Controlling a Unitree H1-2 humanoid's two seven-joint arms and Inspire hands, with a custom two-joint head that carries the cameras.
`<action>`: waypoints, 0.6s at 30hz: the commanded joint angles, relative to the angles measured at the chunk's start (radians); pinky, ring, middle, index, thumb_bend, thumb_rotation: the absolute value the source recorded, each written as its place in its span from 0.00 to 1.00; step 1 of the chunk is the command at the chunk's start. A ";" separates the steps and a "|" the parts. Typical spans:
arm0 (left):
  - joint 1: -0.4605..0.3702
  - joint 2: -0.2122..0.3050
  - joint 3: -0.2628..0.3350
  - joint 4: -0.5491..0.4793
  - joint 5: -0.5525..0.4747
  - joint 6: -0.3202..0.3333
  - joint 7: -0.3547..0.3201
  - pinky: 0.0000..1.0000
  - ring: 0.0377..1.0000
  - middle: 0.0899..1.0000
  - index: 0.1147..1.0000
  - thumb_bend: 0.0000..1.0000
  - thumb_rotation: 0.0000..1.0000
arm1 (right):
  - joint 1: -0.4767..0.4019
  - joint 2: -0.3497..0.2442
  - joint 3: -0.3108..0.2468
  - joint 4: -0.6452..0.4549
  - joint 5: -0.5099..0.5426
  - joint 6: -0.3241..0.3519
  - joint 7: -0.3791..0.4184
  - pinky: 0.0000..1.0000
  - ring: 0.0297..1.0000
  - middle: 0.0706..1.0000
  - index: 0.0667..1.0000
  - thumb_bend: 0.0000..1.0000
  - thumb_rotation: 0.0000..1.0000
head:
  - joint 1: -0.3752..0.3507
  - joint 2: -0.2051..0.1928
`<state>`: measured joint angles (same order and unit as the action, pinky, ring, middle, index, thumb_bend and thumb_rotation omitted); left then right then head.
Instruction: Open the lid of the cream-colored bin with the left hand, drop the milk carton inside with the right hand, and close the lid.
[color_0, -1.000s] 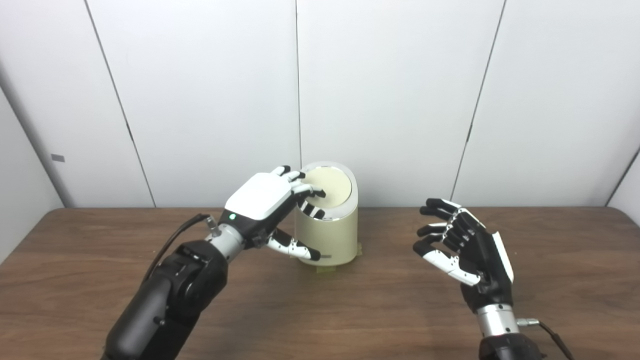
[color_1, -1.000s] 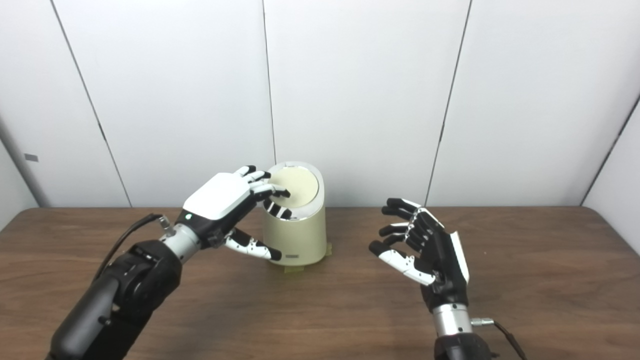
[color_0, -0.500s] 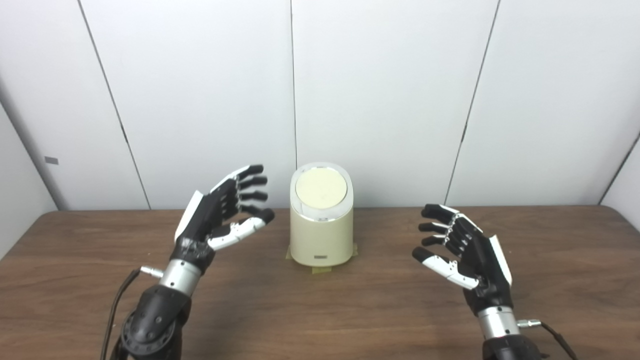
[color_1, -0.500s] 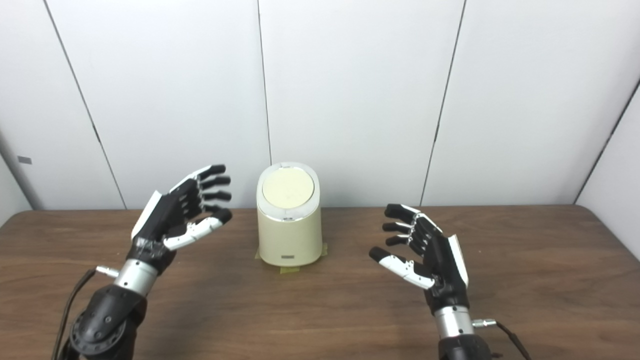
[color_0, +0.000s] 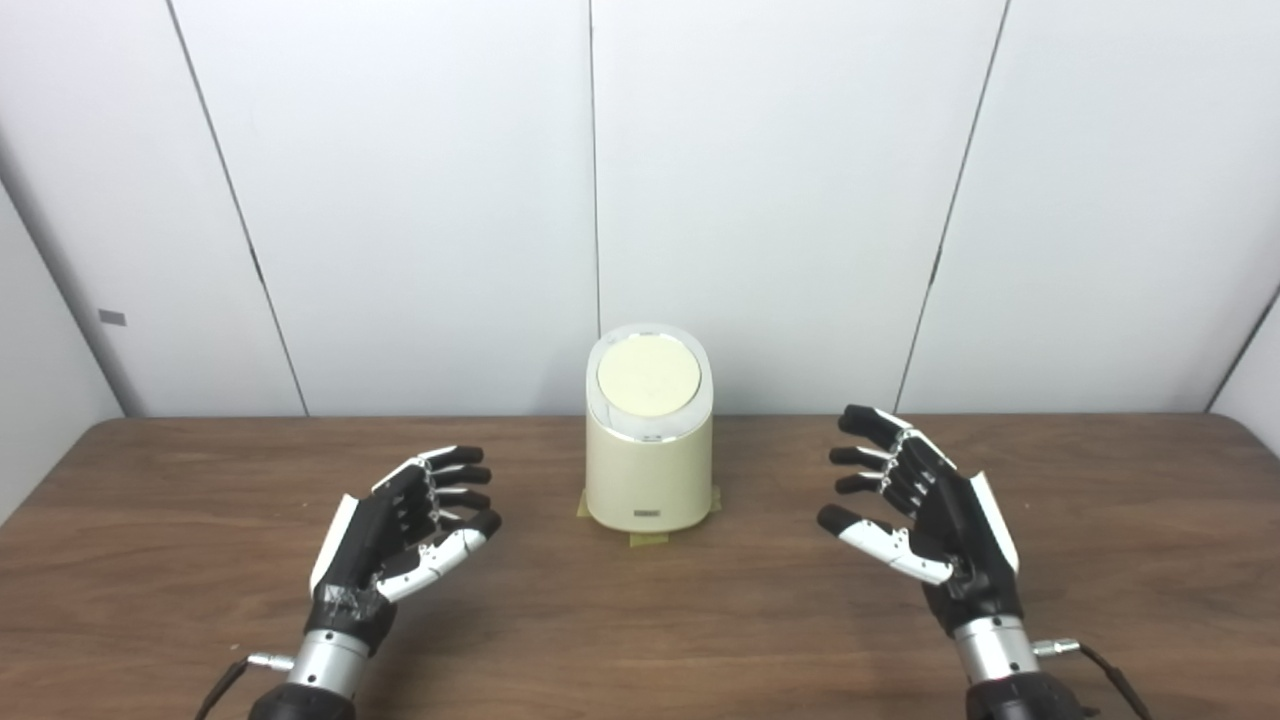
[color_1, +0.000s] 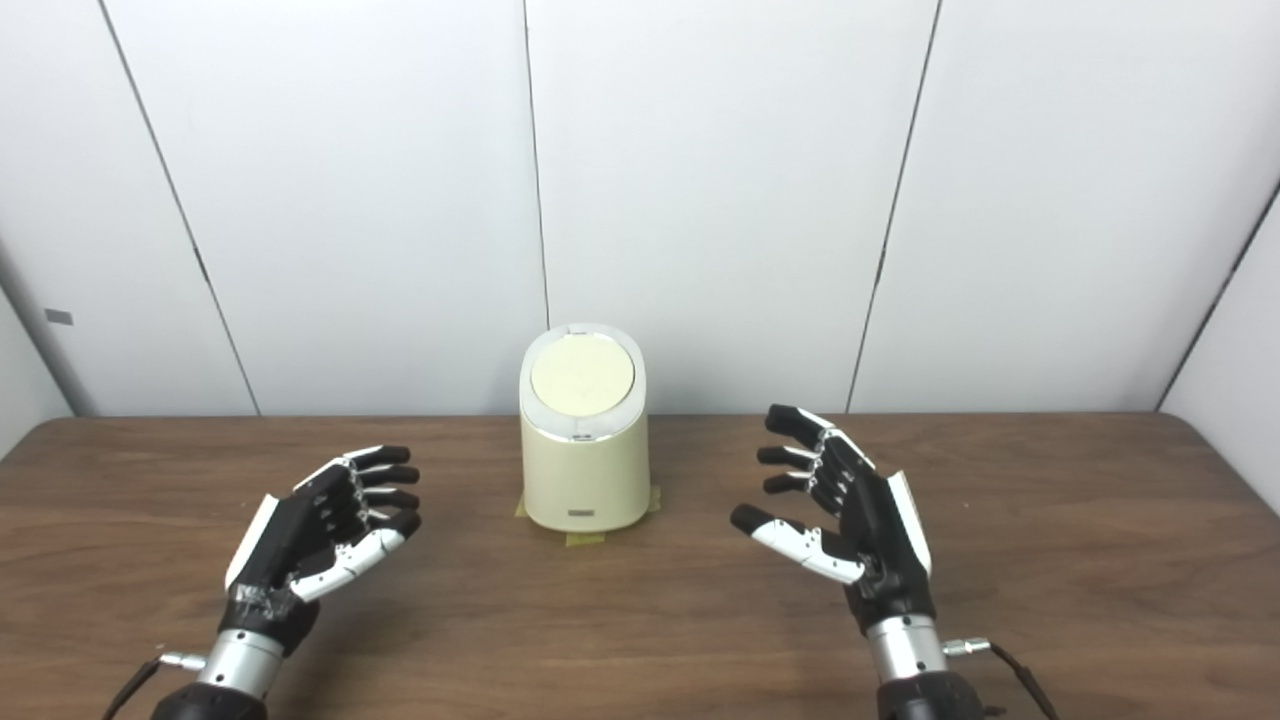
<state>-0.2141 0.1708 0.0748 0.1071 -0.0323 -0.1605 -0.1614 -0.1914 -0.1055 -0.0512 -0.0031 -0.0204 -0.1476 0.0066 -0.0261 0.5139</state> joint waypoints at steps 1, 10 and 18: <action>-0.028 0.014 -0.007 -0.034 0.017 -0.039 0.012 0.51 0.63 0.70 0.72 0.62 0.18 | -0.020 -0.014 -0.001 -0.039 0.010 -0.014 0.013 0.60 0.72 0.79 0.78 0.78 0.34 | 0.000 0.002; -0.022 0.000 -0.015 -0.030 0.006 -0.056 0.017 0.50 0.64 0.71 0.73 0.64 0.22 | -0.009 -0.018 0.002 -0.054 0.011 0.013 0.023 0.60 0.74 0.79 0.78 0.77 0.32 | 0.002 -0.001; -0.021 -0.014 -0.010 -0.018 -0.037 -0.065 0.007 0.50 0.65 0.71 0.76 0.66 0.25 | -0.007 -0.019 -0.007 -0.038 0.032 0.001 0.034 0.61 0.74 0.79 0.78 0.76 0.30 | 0.008 -0.004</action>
<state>-0.2074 0.1537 0.0605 0.1039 -0.0463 -0.1782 -0.1563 -0.1734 -0.1163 -0.0521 -0.0202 -0.0044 -0.1241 0.0367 -0.0184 0.5093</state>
